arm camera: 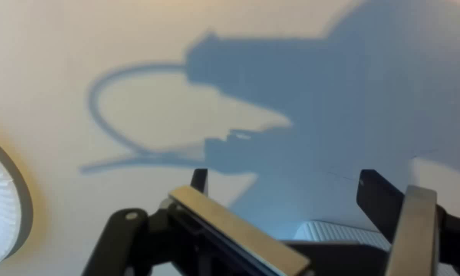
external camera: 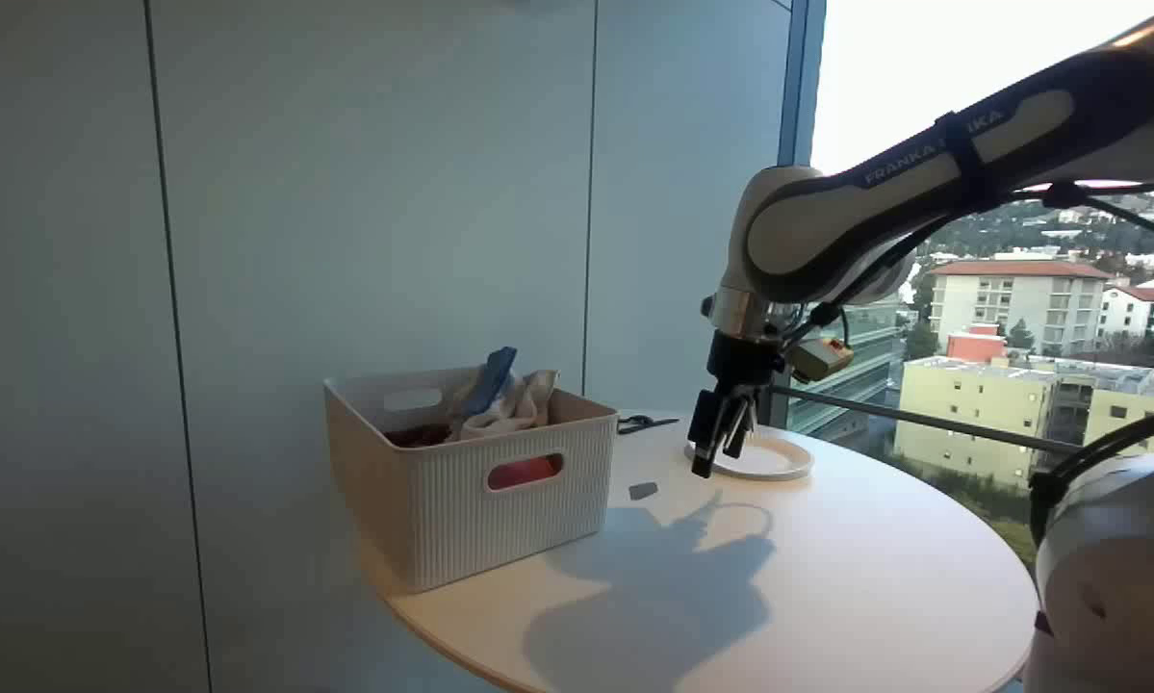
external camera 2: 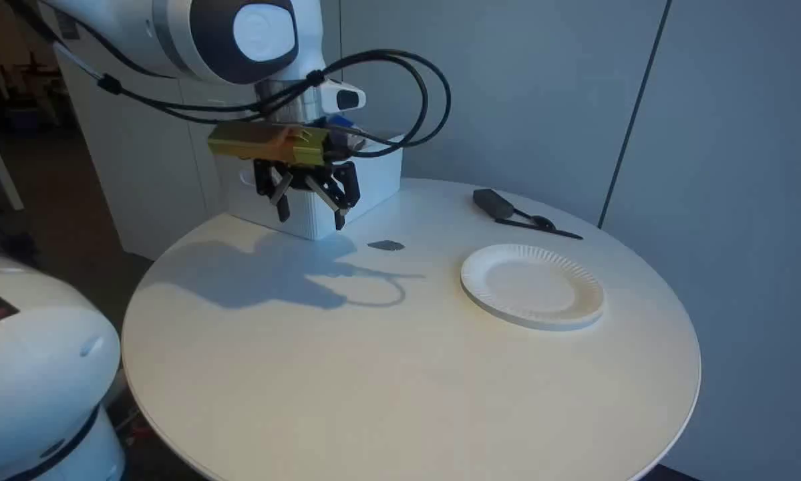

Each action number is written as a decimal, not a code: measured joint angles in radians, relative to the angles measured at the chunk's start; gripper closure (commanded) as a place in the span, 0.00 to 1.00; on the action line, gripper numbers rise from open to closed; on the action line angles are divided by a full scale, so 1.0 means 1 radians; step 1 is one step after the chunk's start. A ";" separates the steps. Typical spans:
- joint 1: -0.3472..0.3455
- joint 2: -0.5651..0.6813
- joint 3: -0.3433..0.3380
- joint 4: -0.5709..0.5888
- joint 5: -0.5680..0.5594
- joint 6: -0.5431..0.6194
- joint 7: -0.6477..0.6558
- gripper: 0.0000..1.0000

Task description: Remove all the objects in the basket

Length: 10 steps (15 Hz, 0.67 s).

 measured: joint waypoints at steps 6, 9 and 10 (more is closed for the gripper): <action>0.000 -0.002 0.000 0.003 0.000 0.000 0.000 0.00; -0.002 0.003 0.005 0.002 -0.012 0.000 0.003 0.00; -0.004 0.003 0.009 0.006 -0.026 0.004 0.004 0.00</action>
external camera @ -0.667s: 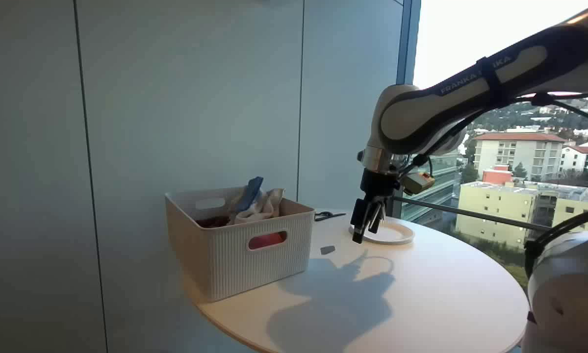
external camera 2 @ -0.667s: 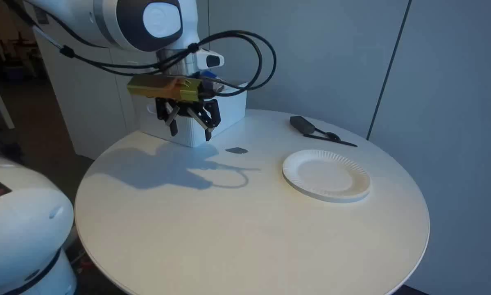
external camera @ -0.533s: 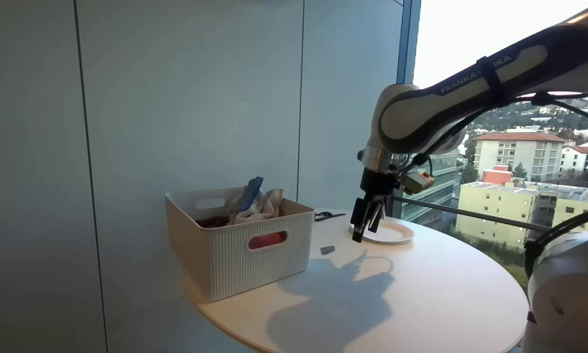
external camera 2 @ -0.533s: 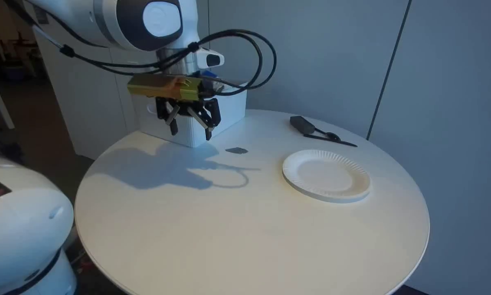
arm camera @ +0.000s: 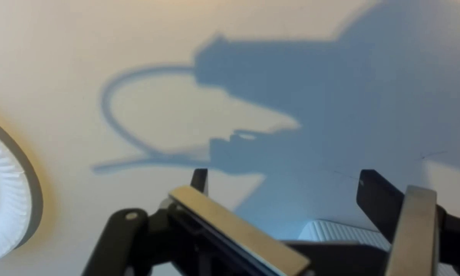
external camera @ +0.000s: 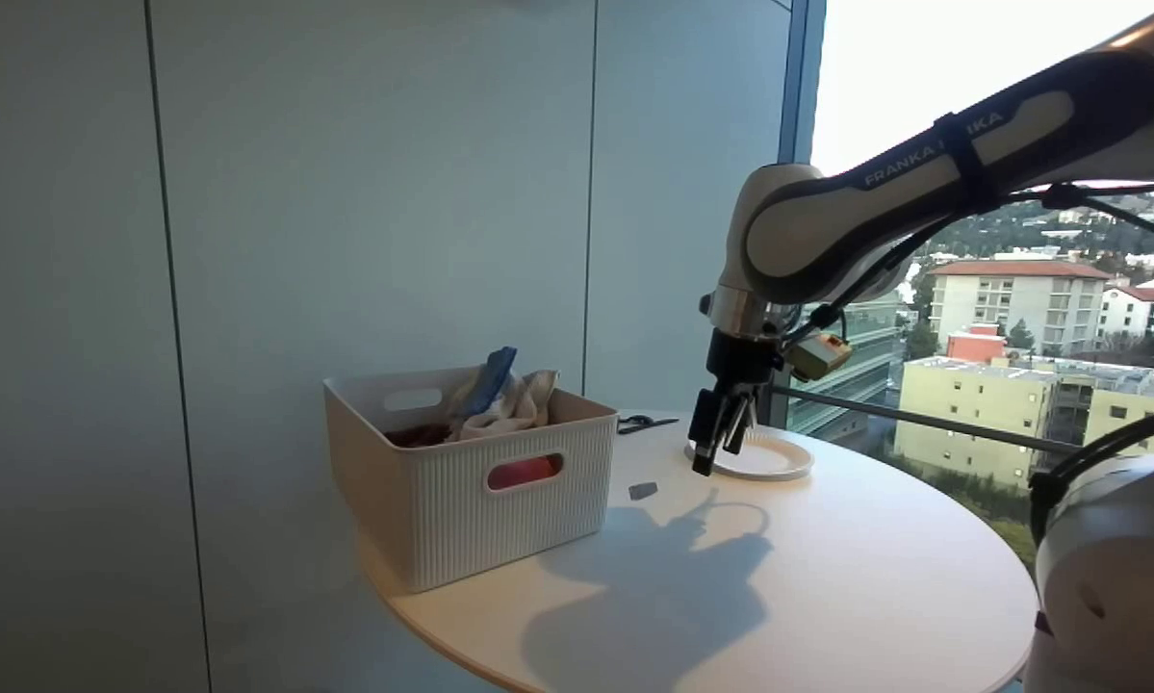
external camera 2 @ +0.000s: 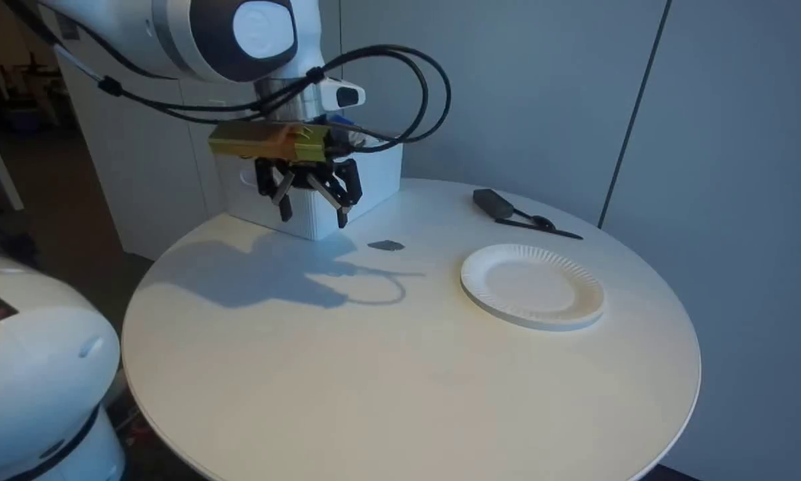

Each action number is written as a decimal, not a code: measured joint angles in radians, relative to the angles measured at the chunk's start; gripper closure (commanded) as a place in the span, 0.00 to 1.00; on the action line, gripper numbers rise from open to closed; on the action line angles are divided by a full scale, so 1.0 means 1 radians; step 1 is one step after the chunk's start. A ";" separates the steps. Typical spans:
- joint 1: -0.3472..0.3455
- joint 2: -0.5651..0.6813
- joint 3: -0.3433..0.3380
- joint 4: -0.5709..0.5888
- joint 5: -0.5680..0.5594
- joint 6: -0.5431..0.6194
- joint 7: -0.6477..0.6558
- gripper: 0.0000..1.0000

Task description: Remove all the objects in the basket

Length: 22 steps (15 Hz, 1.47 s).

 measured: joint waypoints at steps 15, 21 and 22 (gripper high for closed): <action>0.175 0.146 0.084 0.467 -0.172 0.089 -0.280 0.00; 0.284 0.473 0.020 0.605 0.026 0.234 -0.619 0.00; 0.306 0.521 0.003 0.632 0.084 0.249 -0.694 0.00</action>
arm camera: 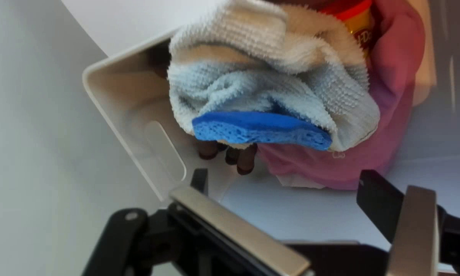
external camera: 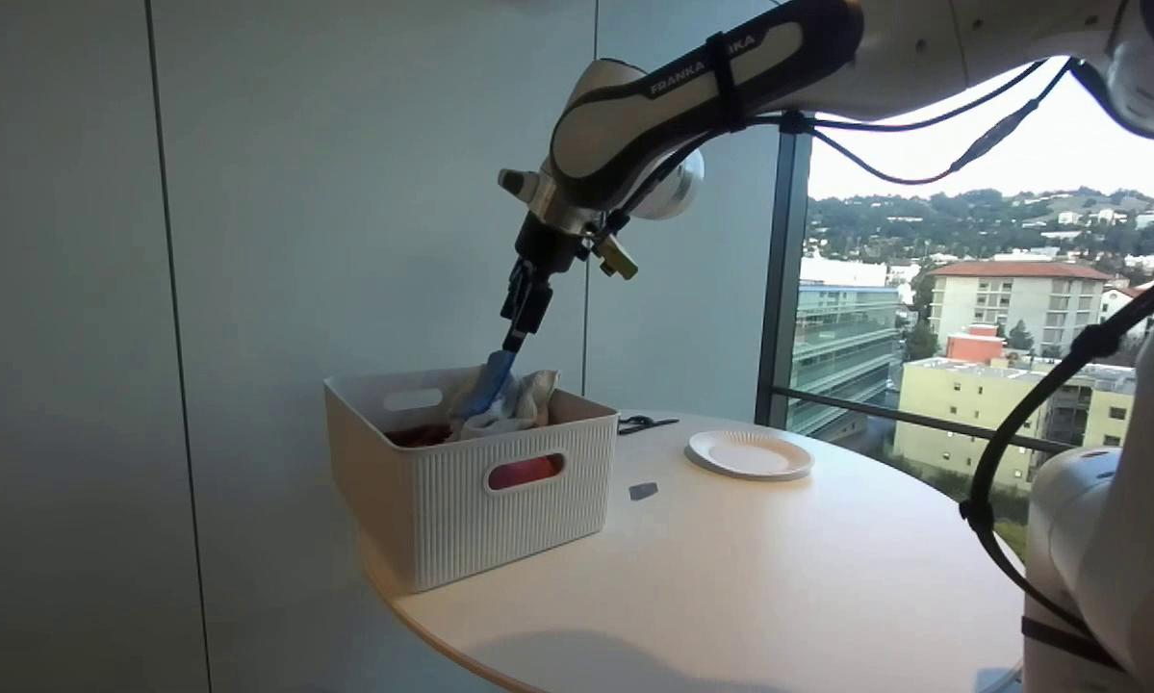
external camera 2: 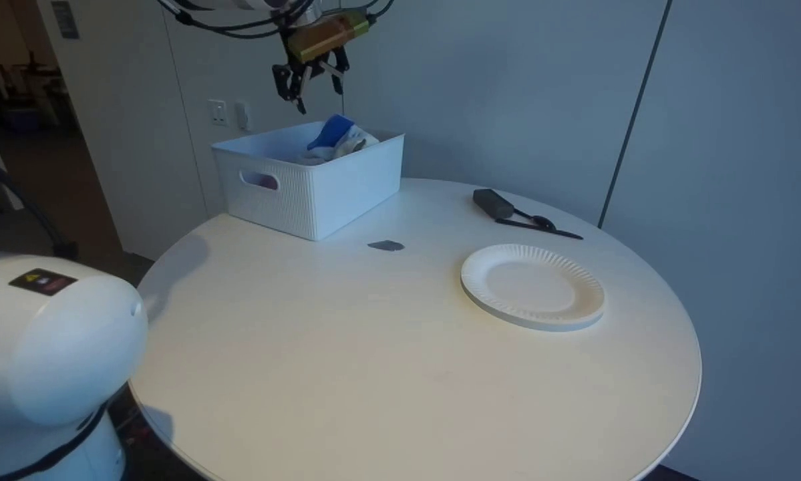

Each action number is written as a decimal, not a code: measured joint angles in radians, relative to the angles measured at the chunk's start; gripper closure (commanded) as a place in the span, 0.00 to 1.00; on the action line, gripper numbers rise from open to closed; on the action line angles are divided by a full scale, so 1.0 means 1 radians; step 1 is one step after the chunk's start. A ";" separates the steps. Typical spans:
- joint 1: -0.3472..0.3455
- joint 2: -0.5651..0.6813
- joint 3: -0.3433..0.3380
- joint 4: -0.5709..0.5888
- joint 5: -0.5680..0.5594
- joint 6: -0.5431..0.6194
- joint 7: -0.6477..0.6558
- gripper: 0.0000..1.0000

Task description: Remove all the objects in the basket

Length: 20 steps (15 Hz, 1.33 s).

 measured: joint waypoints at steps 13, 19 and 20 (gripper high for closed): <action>-0.102 0.269 0.056 0.224 -0.289 0.005 0.004 0.00; -0.122 0.205 0.144 0.257 -0.564 -0.305 0.115 0.00; -0.122 0.194 0.158 0.258 -0.560 -0.349 0.099 0.00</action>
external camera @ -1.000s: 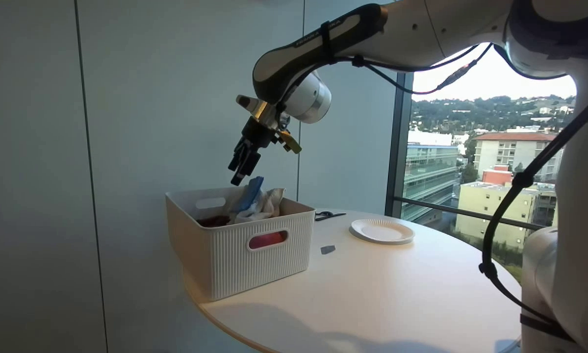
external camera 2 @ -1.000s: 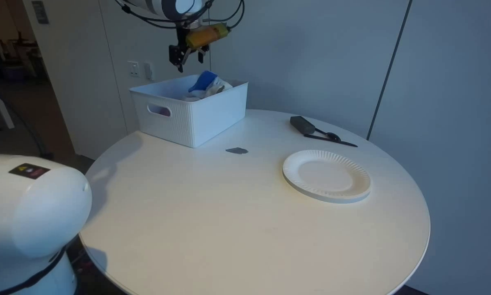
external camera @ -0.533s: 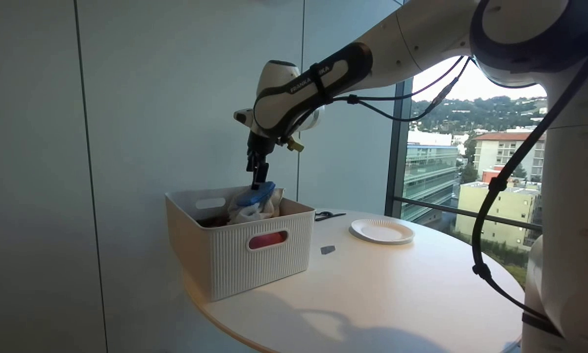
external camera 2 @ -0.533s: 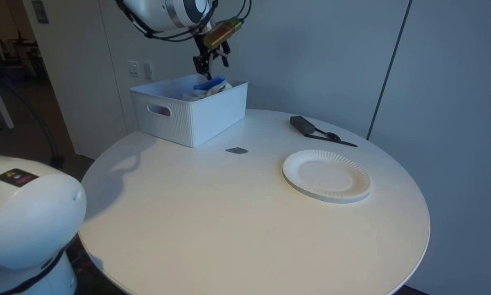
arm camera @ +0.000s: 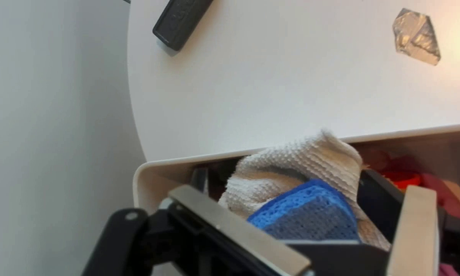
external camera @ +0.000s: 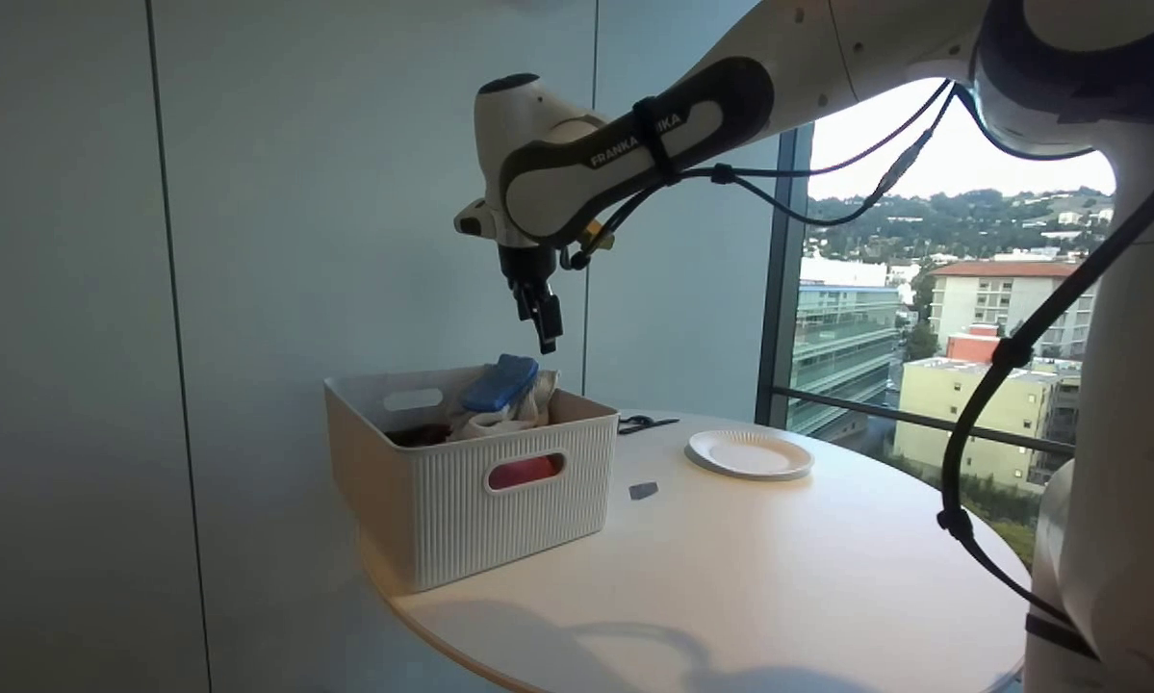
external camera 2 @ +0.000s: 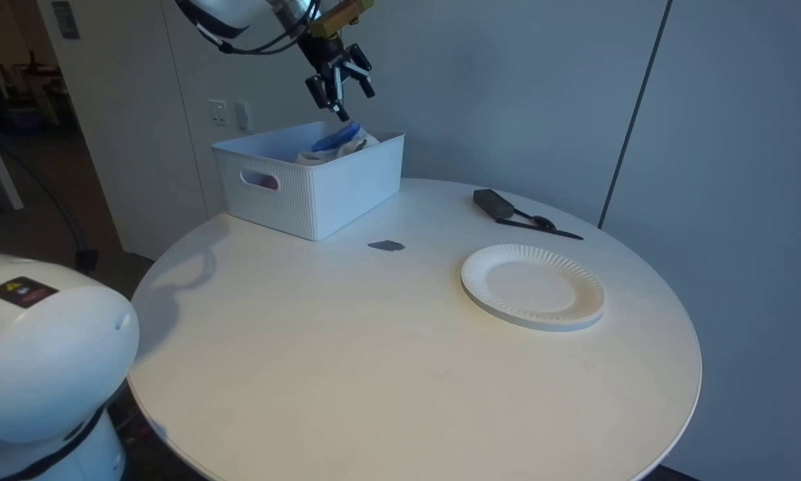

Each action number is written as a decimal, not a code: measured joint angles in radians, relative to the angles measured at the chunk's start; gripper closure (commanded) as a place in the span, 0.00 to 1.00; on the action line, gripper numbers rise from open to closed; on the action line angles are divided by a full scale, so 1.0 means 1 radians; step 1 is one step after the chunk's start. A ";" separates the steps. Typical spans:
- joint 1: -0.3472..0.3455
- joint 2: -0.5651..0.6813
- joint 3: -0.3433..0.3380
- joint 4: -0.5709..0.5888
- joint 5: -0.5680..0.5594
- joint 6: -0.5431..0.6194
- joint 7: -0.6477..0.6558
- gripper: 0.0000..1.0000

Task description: Remove all the objects in the basket

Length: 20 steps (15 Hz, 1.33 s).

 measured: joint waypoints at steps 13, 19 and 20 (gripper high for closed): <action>-0.067 0.022 0.013 -0.119 0.236 0.152 -0.334 0.00; -0.070 0.021 0.015 -0.191 0.376 0.346 -0.489 0.00; -0.071 0.021 0.015 -0.196 0.383 0.364 -0.498 0.00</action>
